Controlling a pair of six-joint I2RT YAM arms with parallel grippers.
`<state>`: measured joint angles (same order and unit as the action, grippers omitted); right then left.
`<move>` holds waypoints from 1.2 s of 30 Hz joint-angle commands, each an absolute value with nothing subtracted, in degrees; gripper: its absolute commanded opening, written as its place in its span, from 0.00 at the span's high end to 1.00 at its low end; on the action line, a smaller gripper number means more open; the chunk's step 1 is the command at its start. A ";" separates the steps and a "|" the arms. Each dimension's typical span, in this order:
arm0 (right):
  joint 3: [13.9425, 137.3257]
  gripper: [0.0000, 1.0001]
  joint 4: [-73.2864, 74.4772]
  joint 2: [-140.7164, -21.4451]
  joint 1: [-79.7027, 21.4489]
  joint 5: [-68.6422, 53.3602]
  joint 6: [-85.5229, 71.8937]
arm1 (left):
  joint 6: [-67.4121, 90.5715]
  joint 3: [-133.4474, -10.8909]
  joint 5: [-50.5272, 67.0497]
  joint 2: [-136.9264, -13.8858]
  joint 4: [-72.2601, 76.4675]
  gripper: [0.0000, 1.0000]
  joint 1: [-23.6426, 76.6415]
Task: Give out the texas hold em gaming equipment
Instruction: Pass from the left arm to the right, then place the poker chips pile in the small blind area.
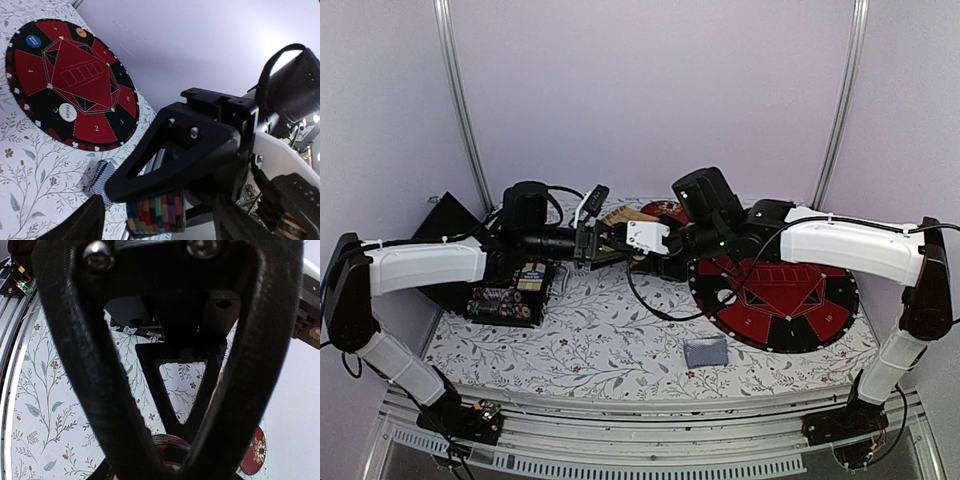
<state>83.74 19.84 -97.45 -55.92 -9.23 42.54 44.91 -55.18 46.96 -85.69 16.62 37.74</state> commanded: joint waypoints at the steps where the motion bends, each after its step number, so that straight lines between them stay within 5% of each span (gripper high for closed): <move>1: 84.54 0.98 19.95 -96.57 -54.57 -9.65 40.16 | 40.64 -54.37 43.43 -84.84 12.30 0.16 36.12; 5: 83.07 0.98 19.61 -95.54 -53.19 -9.41 38.91 | 37.95 -54.38 40.30 -82.91 8.11 0.02 34.57; 36: 67.25 0.98 13.72 -91.86 -32.48 -8.47 29.41 | 28.52 -50.76 28.07 -73.63 -6.16 0.02 25.66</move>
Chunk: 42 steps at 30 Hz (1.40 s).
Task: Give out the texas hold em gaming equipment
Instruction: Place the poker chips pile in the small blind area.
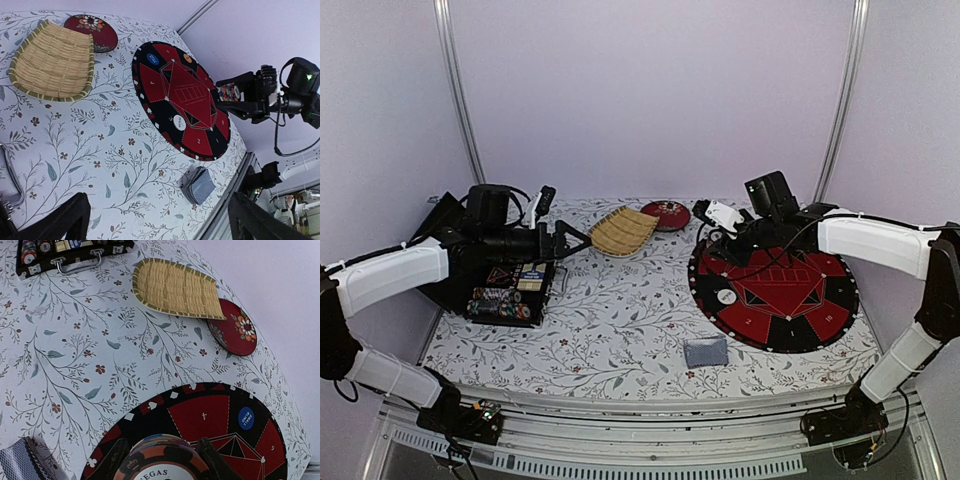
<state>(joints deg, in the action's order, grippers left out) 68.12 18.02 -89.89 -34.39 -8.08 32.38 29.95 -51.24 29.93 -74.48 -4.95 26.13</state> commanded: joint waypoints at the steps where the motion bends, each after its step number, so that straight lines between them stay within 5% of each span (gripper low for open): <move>1: 67.19 0.98 13.33 -92.33 -32.03 -8.44 29.06 | 28.36 -50.79 27.37 -73.65 -6.49 0.02 25.68; 21: 66.88 0.98 8.26 -96.53 -28.19 -6.96 25.95 | 12.60 -66.22 -0.58 -87.87 -16.72 0.02 21.26; 42: 68.08 0.98 7.76 -98.45 -24.03 -7.73 25.04 | 7.62 -69.02 -6.21 -90.06 -17.16 0.02 19.34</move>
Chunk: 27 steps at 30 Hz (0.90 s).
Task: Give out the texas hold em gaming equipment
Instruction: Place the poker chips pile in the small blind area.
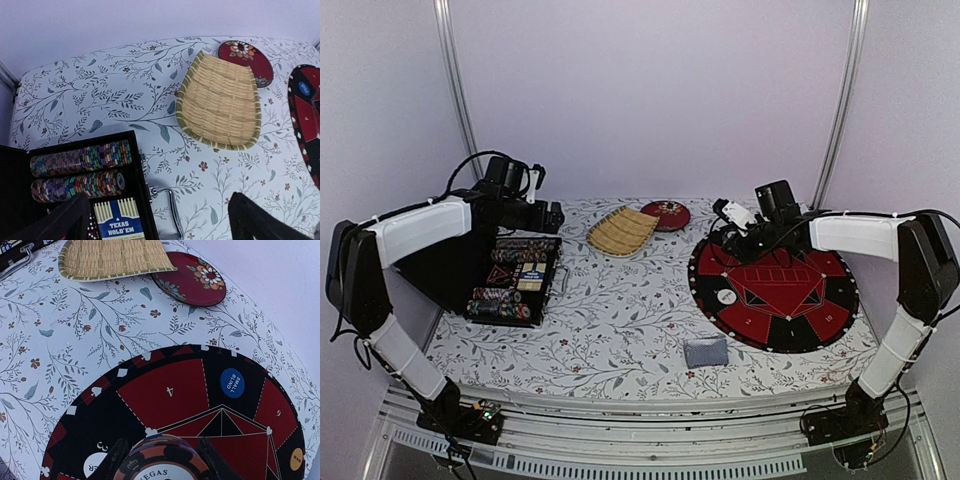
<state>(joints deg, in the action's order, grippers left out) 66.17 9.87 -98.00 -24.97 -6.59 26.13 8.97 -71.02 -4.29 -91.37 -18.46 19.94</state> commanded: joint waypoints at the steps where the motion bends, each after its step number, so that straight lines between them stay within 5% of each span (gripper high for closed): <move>1: 67.99 0.98 7.84 -98.37 -23.90 -7.73 25.05 | 7.50 -68.78 -6.37 -89.74 -16.71 0.02 19.40; 27: 73.81 0.98 4.88 -107.50 -16.64 -5.74 21.98 | 6.92 -68.03 -6.37 -88.71 -16.68 0.02 19.34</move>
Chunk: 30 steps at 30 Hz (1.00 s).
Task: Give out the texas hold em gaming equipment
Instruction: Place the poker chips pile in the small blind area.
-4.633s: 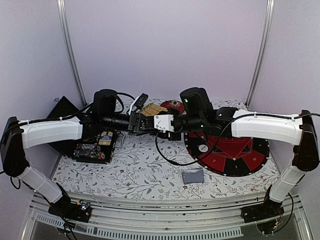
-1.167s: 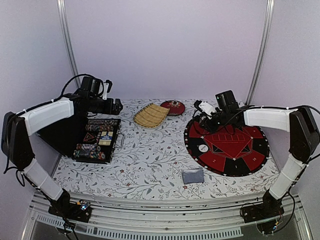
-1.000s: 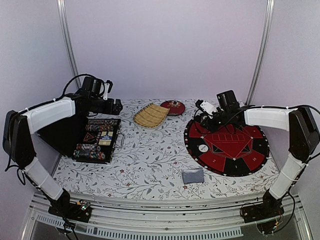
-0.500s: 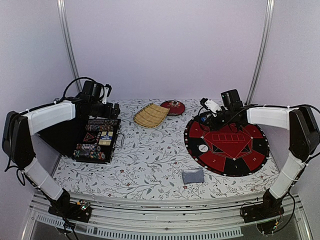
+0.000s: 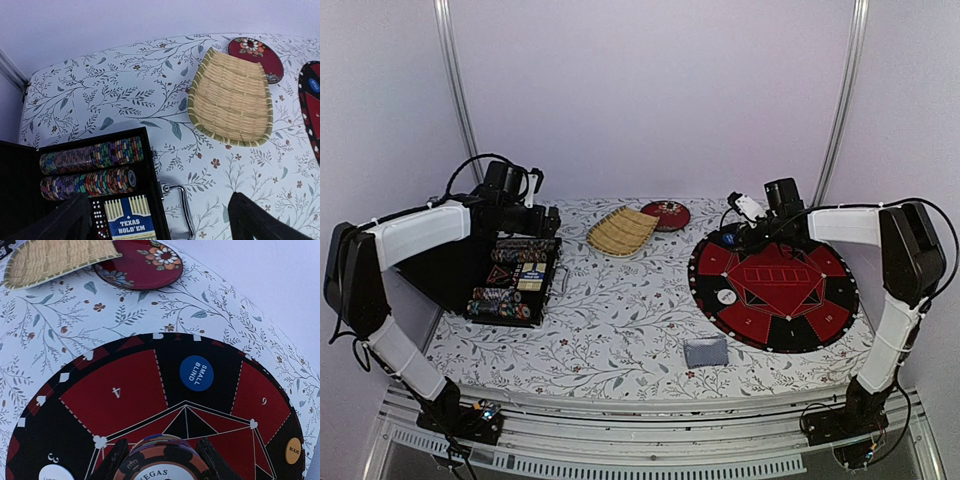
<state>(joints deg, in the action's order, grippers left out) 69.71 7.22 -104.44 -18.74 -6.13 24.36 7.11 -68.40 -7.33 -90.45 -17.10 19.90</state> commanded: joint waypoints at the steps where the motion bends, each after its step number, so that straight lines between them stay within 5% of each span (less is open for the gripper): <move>1: 74.41 0.98 4.85 -108.41 -16.29 -5.67 21.75 | 6.93 -68.03 -6.27 -88.62 -16.62 0.02 19.34; 15: 85.78 0.98 7.99 -121.45 -11.82 -5.77 19.86 | 6.77 -68.07 -5.63 -88.49 -17.07 0.02 19.40; 30: 80.23 0.98 7.23 -117.32 -5.04 -3.84 17.21 | 6.72 -68.33 -5.15 -89.20 -17.47 0.02 19.36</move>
<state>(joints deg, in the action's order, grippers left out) 83.11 8.86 -121.03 -7.14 -4.56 18.61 7.11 -68.40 -5.74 -89.78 -17.32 19.90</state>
